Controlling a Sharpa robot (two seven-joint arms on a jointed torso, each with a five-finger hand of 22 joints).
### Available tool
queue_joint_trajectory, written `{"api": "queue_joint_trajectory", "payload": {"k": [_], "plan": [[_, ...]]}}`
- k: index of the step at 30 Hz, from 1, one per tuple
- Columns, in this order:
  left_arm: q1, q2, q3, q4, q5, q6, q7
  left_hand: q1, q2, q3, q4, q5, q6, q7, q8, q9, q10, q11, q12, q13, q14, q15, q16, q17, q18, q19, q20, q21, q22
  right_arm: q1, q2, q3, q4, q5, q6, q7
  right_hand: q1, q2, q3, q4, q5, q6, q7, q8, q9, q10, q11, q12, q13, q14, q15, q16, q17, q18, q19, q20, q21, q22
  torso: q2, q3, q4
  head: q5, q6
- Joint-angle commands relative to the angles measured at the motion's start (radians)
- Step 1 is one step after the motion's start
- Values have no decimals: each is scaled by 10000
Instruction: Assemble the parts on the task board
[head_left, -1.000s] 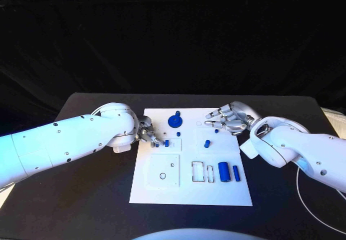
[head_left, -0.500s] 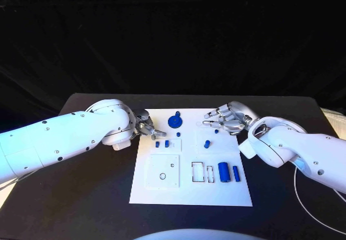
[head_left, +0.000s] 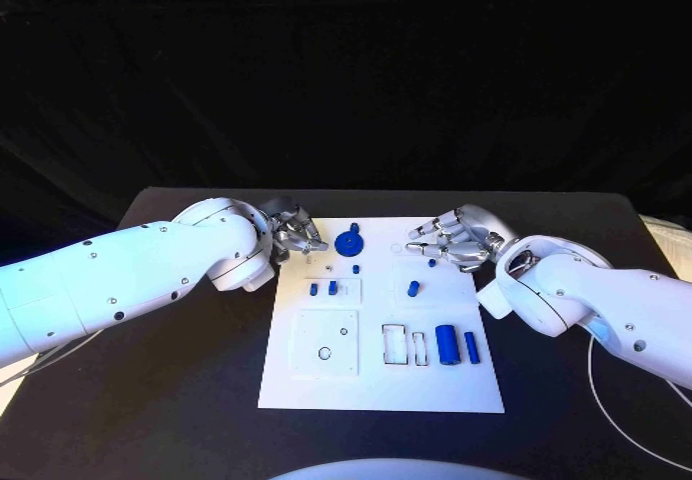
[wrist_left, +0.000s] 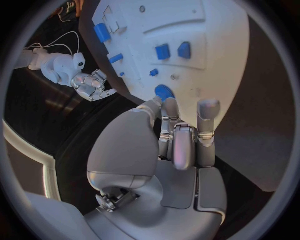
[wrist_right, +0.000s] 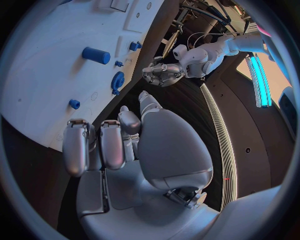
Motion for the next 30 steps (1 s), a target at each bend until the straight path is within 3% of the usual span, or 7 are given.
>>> {"api": "queue_joint_trajectory", "payload": {"k": [1, 4, 8, 14, 18, 22, 30], "plan": [[-45, 211, -69, -117, 100, -1491, 3203, 384, -432, 616, -62, -82, -137, 386, -612, -591, -615, 327, -948, -726, -946, 298, -1852, -1299, 249, -944, 269, -1920, -1303, -35, 35, -2, -14, -4, -117, 141, 37, 131, -53, -5, 81, 37, -22, 21, 1, -66, -8, -33, -25, 362, -41, -51, -20, 65, -86, 0, -45, -17, 21, -6, -21, -23, 32], [-132, 327, -111, -175, -510, -1546, 3723, 468, -722, 897, -93, -120, 127, 599, -1191, -1186, -546, 505, -1927, -1600, -1395, 467, -2712, -2169, 288, -997, 452, -2320, -1578, -56, 62, -2, -29, 10, -196, 179, 59, 147, -54, -13, 148, 33, -21, 19, -1, -82, -9, -55, -47, 360, -42, -67, -32, 66, -86, -2, -51, -20, 29, -12, -41, -62, 75], [-280, 457, -144, -291, -1581, -1540, 4065, 525, -1074, 1029, -256, -116, 458, 551, -2069, -1981, -256, 623, -3188, -2739, -1369, 502, -2966, -2549, 335, -774, 561, -2611, -1815, -94, 88, -3, -21, 29, -333, 263, 99, 170, -60, -27, 302, 28, -19, 17, -3, -108, -10, -87, -84, 358, -44, -96, -53, 71, -100, -4, -75, -49, 39, -4, -91, -68, 120], [-398, 645, -178, -507, -2535, -874, 4087, 625, -1260, 983, -524, -116, 820, 541, -2713, -2540, -197, 724, -4243, -3651, -1196, 543, -2836, -2564, 336, -512, 587, -2745, -1928, -118, 98, -3, -24, 122, -413, 325, 116, 184, -61, -31, 378, 27, -17, 17, -4, -128, -9, -119, -116, 356, -44, -118, -74, 77, -115, -5, -93, -76, 44, -2, -100, -70, 142], [-450, 860, -206, -724, -2919, -66, 3806, 517, -1304, 809, -617, -118, 964, 531, -3111, -2862, -268, 785, -4828, -4187, -649, 579, -2026, -1903, 333, -110, 610, -2660, -1908, -123, 102, -3, -12, 154, -428, 354, 115, 192, -62, -28, 391, 24, -16, 15, -4, -166, -8, -193, -173, 343, -44, -164, -130, 91, -153, -5, -126, -133, 32, -4, -81, -98, 151], [-496, 1075, -204, -970, -3166, 664, 3444, 384, -1265, 345, -647, -116, 1072, 505, -3443, -3121, -338, 825, -5138, -4547, 213, 601, -321, -235, -122, 1160, 635, 50, 55, -129, 70, -3, 39, 165, -439, 395, 115, 199, -61, -25, 400, 21, -15, 14, -5, -177, -7, -211, -188, 337, -44, -186, -156, 99, -175, -5, -146, -166, 36, -18, -59, -137, 150], [-517, 1366, -201, -1321, -3541, 1380, 2937, 416, -1044, 104, -669, -106, 1395, 504, -3650, -3321, 14, 779, -5188, -4797, 462, 552, 294, 341, -366, 1702, 606, 1589, 1237, -133, 50, -2, 52, 169, -455, 411, 116, 204, -62, -23, 409, 15, -13, 10, -7, -189, -6, -229, -203, 330, -43, -212, -187, 105, -192, -5, -162, -193, 43, -9, -89, -93, 147]]}}
